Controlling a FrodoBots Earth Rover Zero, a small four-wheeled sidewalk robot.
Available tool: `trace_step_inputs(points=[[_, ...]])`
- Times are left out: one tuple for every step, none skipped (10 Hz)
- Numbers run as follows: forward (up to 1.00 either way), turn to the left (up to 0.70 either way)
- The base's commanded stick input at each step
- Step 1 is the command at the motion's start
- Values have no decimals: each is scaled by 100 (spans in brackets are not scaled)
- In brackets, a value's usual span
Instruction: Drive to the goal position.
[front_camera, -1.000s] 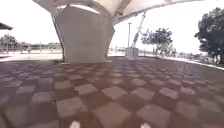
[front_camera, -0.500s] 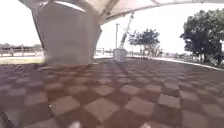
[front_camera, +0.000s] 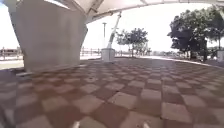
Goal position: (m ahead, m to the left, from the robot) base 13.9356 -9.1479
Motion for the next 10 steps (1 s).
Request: trace_step_inputs(points=[[85,-34],[85,-34],[85,-34],[85,-34],[85,-34],[85,-34],[85,-34],[85,-34],[85,-34],[85,-28]])
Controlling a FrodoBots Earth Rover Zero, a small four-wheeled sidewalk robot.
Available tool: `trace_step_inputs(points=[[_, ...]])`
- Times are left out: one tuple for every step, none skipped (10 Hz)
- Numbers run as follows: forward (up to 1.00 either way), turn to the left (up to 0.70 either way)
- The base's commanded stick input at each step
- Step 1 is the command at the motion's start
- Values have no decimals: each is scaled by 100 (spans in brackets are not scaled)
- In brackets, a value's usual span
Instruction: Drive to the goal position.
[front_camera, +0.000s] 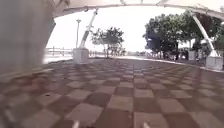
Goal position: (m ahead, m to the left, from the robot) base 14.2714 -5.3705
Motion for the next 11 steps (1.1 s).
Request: trace_step_inputs(points=[[85,-5],[85,0],[85,0],[85,0],[85,0],[85,0],[85,0],[85,0],[85,0],[85,0],[85,0]])
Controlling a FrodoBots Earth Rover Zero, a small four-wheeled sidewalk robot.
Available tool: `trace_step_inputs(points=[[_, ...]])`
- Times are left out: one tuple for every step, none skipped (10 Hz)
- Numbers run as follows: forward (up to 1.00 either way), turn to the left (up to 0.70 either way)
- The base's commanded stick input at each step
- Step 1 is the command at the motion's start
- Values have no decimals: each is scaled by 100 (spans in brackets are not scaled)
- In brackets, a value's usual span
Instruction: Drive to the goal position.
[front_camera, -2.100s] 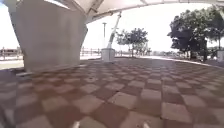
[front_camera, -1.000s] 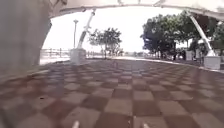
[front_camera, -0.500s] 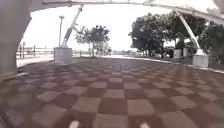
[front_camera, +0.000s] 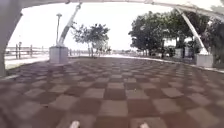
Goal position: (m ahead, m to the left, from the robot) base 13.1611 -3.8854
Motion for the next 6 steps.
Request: trace_step_inputs(points=[[85,0],[85,-34],[85,-34],[85,-34],[85,-34],[85,-34]])
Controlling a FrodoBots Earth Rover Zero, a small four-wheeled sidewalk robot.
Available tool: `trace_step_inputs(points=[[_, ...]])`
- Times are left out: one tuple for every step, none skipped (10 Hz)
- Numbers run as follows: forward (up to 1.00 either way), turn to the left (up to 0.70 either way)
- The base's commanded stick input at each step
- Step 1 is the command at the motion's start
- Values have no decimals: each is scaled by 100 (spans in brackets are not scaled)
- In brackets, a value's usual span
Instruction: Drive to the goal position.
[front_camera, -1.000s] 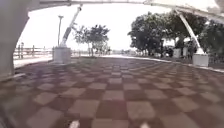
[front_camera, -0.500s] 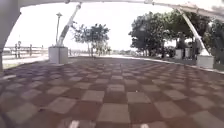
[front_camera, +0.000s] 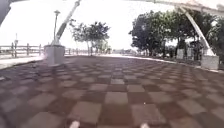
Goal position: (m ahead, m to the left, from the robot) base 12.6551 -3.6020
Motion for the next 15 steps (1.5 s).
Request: trace_step_inputs(points=[[85,-34],[85,-34],[85,-34],[85,-34],[85,-20],[85,0],[85,0],[85,0],[85,0],[85,0],[85,0],[98,0],[100,0],[100,0],[100,0]])
